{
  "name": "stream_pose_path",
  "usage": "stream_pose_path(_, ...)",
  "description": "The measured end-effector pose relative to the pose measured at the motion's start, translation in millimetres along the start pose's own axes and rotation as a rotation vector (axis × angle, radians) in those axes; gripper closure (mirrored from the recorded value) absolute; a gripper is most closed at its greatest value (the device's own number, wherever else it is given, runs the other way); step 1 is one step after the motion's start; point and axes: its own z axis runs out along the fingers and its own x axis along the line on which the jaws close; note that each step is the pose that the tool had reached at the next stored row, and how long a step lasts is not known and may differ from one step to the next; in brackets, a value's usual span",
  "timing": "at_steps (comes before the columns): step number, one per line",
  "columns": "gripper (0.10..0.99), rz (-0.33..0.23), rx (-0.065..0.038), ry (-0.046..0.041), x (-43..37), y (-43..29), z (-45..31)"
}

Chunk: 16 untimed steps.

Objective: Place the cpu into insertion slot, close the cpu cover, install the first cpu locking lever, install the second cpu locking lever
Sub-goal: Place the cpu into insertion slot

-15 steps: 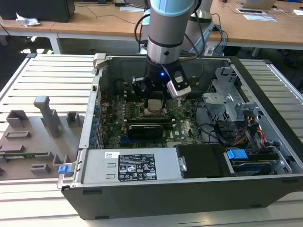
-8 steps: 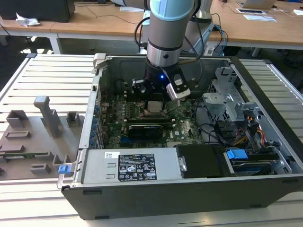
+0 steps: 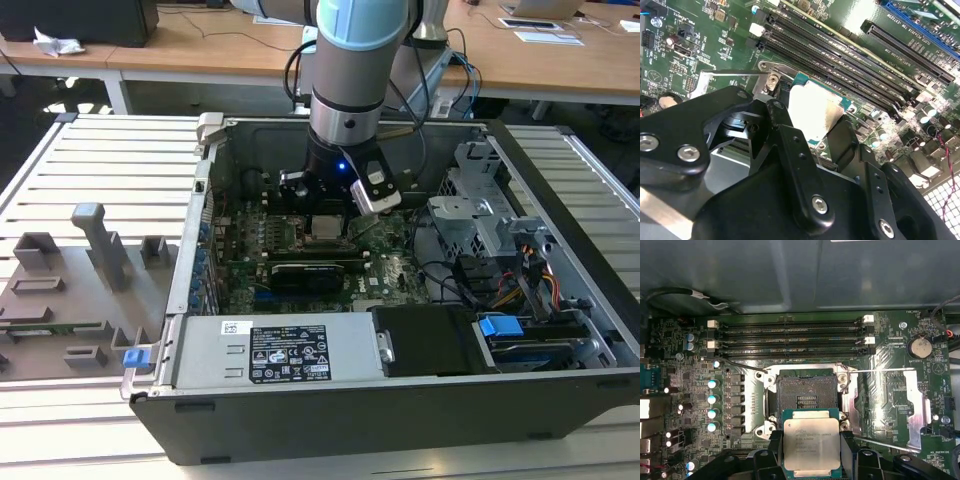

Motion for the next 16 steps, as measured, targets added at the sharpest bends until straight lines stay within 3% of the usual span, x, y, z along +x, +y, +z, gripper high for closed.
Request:
stream_pose_path(5,0.541,0.018,0.001,-0.0016,0.0,0.0,0.1)
stream_pose_path(16,0.541,0.278,-0.001,-0.0237,0.0,-0.1,0.9)
